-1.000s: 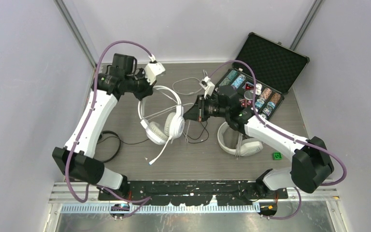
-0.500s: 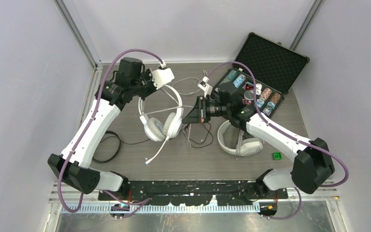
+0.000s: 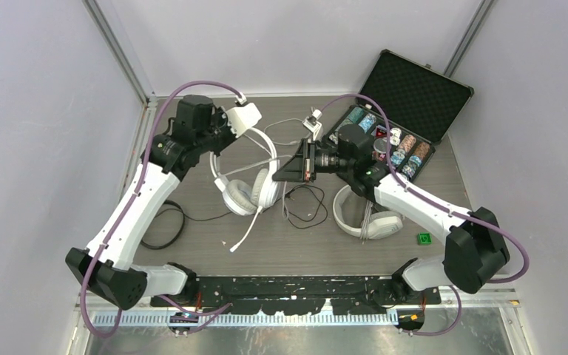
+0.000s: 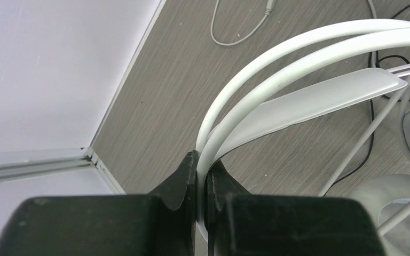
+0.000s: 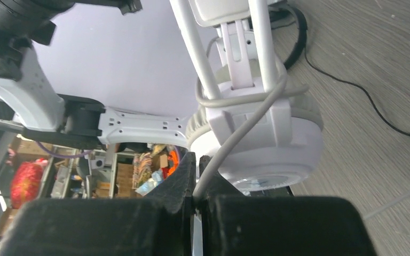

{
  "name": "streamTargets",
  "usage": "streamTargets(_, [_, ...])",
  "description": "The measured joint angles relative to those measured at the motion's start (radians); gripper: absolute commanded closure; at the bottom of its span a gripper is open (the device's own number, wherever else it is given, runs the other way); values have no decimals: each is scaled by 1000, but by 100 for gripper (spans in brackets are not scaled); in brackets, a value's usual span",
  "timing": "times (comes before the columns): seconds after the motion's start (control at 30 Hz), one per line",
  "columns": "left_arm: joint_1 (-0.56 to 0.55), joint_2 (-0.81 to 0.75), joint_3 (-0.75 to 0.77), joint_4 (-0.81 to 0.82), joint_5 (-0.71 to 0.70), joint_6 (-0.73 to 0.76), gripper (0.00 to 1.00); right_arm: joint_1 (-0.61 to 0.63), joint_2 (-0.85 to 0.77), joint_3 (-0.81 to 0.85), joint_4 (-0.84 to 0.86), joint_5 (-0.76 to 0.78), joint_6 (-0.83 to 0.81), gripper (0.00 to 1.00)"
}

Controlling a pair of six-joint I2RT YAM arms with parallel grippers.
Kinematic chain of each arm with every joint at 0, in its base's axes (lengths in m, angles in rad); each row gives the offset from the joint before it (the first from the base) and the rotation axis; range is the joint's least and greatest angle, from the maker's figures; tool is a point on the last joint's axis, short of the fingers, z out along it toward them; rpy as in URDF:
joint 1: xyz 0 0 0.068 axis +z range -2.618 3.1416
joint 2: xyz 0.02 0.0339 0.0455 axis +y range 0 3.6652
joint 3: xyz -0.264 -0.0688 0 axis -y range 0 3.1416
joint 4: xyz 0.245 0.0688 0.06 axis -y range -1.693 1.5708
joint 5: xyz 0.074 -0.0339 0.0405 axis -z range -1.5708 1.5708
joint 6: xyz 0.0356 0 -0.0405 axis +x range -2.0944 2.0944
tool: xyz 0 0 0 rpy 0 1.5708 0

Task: Wrap the headphones
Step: Wrap the headphones cable around the headphones.

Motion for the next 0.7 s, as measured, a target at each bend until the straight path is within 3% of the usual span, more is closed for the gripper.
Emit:
streamTargets(0.27, [-14, -21, -41, 19, -53, -71, 100, 4, 43, -3, 179, -7, 119, 85])
streamTargets(0.7, [-17, -42, -53, -9, -159, -276, 100, 82, 87, 83, 166, 39, 113, 85])
